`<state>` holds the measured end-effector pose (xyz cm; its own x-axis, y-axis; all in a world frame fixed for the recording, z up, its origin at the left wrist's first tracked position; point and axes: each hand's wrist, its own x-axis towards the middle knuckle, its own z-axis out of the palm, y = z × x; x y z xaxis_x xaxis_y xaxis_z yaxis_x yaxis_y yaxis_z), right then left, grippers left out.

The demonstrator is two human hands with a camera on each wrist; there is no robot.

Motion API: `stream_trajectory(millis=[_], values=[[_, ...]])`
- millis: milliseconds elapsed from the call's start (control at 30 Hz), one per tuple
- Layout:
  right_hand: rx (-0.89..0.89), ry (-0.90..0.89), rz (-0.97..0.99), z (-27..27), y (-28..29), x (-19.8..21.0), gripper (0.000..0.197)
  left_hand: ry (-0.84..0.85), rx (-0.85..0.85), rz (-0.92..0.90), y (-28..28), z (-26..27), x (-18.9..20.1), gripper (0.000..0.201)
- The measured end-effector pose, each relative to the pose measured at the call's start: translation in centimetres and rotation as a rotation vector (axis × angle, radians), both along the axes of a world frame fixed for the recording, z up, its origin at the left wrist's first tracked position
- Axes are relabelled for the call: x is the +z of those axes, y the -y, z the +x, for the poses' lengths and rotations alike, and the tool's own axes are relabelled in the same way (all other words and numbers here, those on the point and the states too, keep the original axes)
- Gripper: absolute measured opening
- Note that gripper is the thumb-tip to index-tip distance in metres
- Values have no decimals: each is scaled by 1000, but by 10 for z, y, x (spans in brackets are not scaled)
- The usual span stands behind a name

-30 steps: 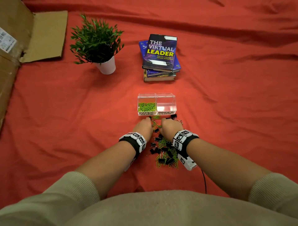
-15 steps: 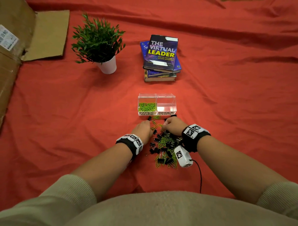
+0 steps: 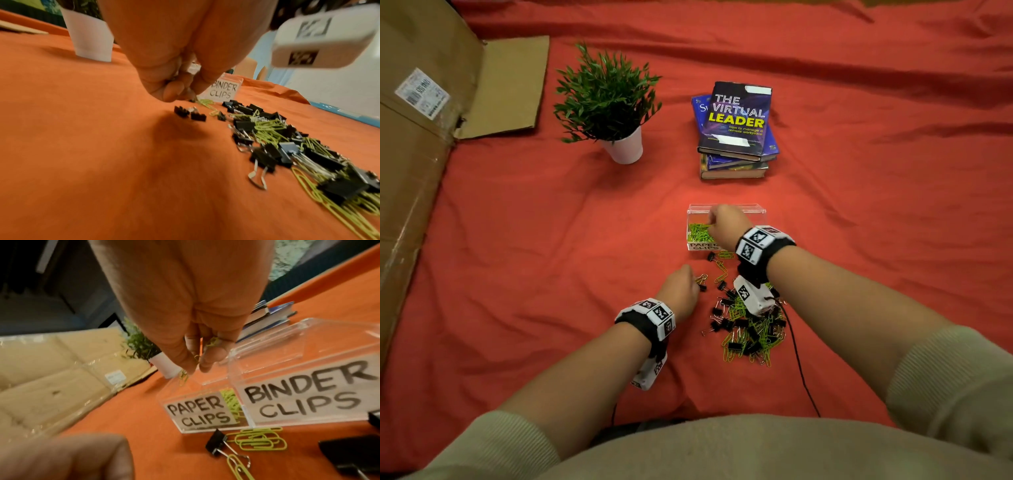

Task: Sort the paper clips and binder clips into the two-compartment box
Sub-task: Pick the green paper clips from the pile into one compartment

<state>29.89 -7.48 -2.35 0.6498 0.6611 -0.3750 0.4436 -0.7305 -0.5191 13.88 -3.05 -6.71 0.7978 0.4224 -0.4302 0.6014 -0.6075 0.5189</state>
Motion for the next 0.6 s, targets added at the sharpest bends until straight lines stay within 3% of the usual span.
stream_trajectory(millis=[133,233,300,467,600], values=[[124,60,-54,-4,-5,-7,31,27,3,40,-17,6,14,19],[59,139,142,-10,15,-4,25,118,-2,74,-31,20,31,14],[25,155,173,-18,35,-8,19,159,-12,96,-41,35,39,14],[226,229,-188,-33,75,-29,30,164,-64,141,-55,77,45,14],[258,268,-270,-33,74,-44,31,111,-160,195,-52,91,42,16]])
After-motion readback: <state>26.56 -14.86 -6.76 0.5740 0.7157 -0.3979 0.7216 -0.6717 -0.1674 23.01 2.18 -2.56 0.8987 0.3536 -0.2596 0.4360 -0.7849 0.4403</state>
